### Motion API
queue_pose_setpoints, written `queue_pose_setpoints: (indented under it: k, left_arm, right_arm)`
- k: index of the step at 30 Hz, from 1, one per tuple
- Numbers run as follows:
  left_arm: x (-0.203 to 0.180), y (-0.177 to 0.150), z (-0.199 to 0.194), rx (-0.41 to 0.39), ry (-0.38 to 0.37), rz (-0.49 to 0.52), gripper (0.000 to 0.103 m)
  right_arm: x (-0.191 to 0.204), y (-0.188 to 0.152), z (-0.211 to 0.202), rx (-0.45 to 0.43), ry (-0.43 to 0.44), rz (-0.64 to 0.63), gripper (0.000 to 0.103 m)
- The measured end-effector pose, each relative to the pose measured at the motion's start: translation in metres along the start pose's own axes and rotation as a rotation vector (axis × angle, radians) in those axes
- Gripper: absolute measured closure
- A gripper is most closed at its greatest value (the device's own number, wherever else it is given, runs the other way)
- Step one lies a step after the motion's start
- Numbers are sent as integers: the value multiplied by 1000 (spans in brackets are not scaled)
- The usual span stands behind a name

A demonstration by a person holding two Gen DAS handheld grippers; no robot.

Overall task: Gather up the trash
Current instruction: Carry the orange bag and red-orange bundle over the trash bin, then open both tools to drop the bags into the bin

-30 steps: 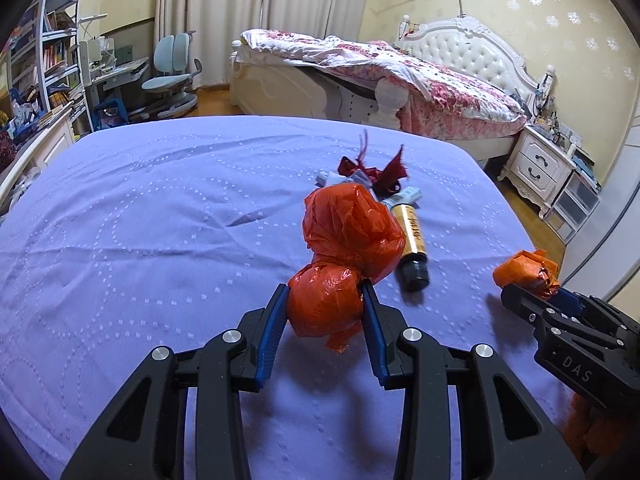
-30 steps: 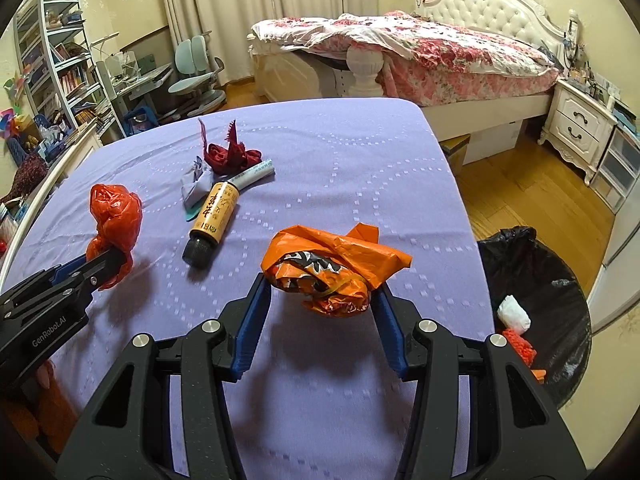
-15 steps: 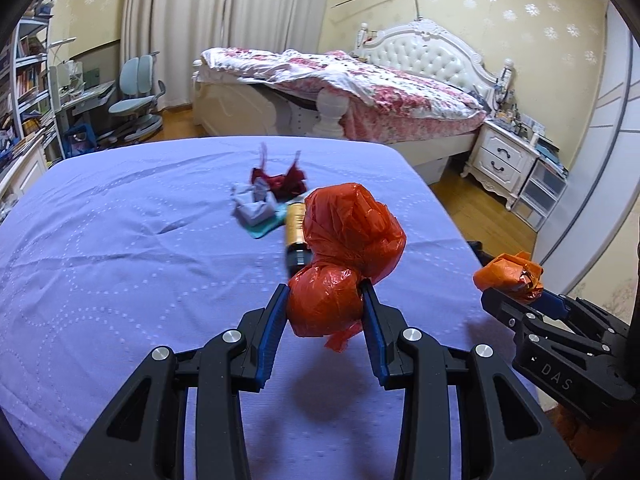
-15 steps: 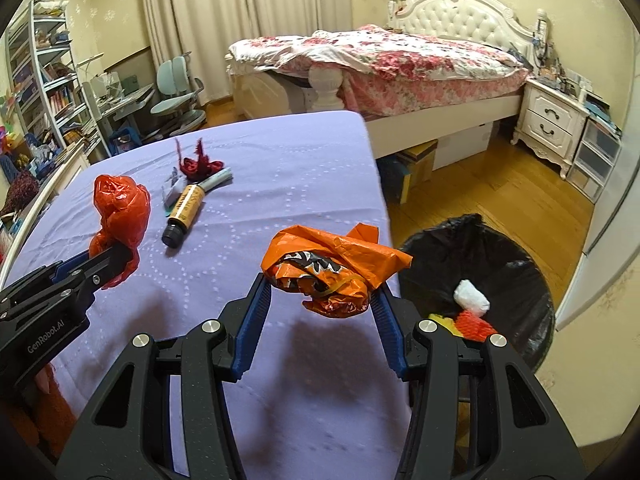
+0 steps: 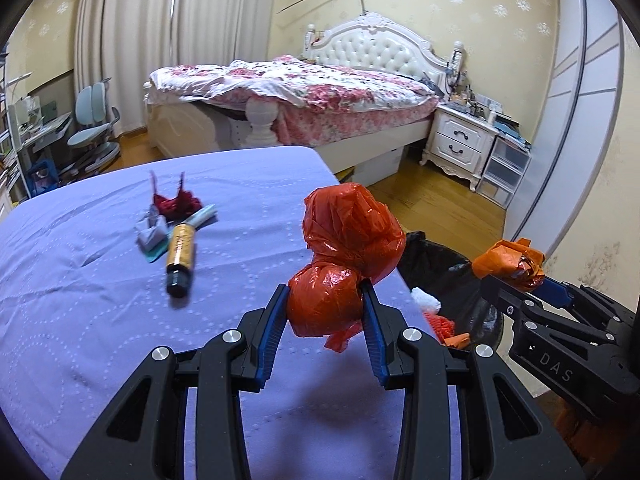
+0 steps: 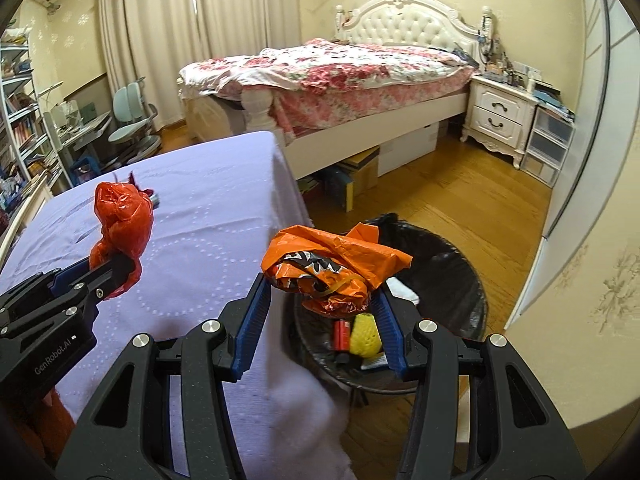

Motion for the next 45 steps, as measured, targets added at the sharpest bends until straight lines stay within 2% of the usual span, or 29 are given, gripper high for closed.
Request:
queue_pose_setpoints:
  k: [18,45]
  left_arm:
    - [-63,22,40,17,-26,105,65]
    - [-99,31,82,71,-11,177,63]
  right_arm:
    - [-65,10,9,-15,-60,102,53]
    - [-104,21,40,15,-84,162,53]
Point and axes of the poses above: each gripper's, at about its wrist camera, not at the fingertips, and z roughly the way its jaws point, x to its left, y to its top, the point moved 2 cm from there along z, roughly the way its jaws point, and after that the axes turned 4 degrees about x, right-handed, at the moved point
